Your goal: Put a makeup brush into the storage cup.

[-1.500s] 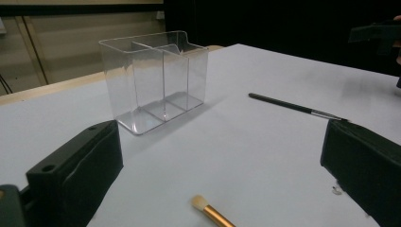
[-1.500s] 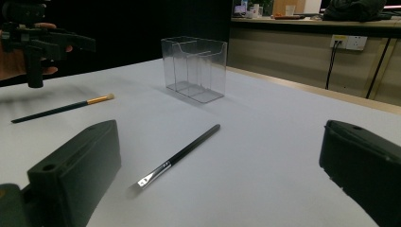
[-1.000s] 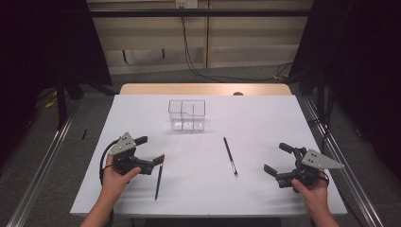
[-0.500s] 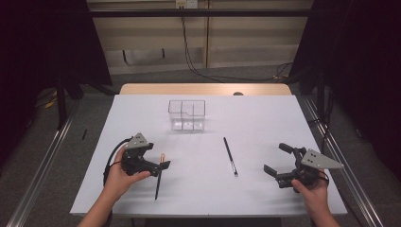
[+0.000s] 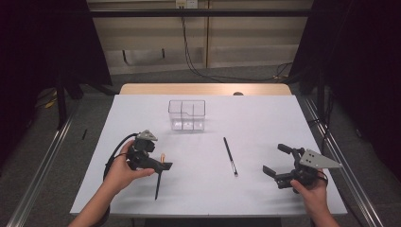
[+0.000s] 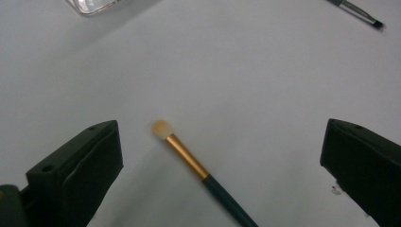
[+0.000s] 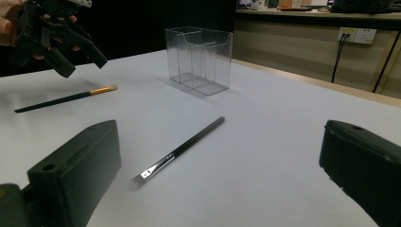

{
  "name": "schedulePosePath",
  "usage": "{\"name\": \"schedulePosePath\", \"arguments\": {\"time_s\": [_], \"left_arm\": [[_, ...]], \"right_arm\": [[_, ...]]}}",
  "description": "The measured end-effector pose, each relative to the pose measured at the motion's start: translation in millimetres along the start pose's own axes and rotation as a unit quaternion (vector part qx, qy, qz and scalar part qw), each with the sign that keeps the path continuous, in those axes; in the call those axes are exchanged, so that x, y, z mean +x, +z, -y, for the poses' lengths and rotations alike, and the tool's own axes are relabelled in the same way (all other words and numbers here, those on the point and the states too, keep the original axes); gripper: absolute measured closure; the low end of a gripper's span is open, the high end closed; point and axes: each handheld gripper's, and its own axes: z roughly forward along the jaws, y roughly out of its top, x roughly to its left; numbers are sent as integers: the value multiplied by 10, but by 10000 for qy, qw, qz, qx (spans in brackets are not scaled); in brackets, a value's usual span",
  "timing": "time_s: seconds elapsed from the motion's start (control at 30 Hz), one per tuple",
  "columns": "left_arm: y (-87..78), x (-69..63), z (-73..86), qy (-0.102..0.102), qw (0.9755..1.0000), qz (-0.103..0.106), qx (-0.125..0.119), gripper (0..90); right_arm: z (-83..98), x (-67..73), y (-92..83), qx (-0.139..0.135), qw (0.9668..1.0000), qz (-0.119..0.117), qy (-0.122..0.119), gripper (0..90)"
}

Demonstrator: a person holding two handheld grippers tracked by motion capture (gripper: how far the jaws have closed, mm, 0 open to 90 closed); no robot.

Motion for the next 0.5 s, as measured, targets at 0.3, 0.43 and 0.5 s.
{"name": "schedulePosePath", "arguments": {"time_s": [0.3, 0.43, 0.5], "left_arm": [[10, -4, -117, -269, 9978, -86, 593, 0], [12, 4, -134, -415, 9965, -61, 722, 0], [6, -1, -141, -445, 9955, -104, 829, 0]], "right_arm": [[2, -2, 2, 15, 10000, 2, 9, 0], [2, -1, 3, 16, 10000, -10, 7, 0], [2, 0, 3, 15, 10000, -16, 5, 0]]}}
